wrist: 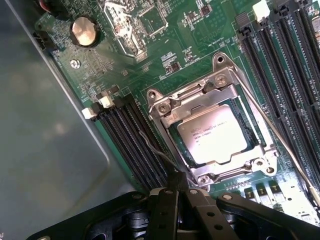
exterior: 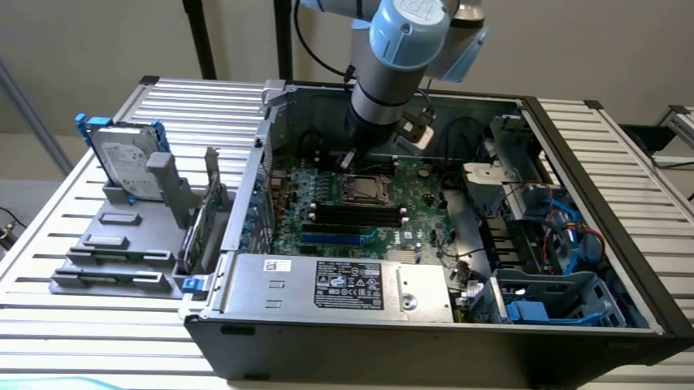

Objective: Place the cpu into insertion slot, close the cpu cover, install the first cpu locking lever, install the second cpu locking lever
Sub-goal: 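Install the first cpu locking lever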

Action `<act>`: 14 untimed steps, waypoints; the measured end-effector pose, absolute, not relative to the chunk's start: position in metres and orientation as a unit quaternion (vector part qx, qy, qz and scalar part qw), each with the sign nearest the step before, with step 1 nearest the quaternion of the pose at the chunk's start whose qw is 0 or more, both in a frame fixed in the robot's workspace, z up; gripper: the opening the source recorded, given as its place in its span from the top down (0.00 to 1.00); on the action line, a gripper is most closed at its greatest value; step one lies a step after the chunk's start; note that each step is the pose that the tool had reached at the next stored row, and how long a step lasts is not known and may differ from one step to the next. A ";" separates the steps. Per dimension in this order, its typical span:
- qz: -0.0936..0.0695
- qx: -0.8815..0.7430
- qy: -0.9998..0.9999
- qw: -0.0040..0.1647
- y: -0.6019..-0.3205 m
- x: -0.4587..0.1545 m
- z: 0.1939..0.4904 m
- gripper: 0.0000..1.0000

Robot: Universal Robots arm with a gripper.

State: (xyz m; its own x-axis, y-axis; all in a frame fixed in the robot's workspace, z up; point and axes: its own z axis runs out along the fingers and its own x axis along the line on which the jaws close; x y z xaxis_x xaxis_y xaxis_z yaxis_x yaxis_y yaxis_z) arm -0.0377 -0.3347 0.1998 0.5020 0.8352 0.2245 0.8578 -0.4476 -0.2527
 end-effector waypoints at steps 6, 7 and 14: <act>-0.033 -0.850 -0.498 0.168 -0.333 -0.036 0.199 0.89; -0.033 -0.850 -0.498 0.168 -0.333 -0.036 0.199 0.89; -0.032 -0.851 -0.498 0.166 -0.333 -0.027 0.197 0.89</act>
State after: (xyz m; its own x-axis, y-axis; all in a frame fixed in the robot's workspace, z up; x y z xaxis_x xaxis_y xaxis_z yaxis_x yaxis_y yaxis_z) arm -0.0268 -0.3326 0.1969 0.5021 0.8364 0.2197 0.8577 -0.4489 -0.2507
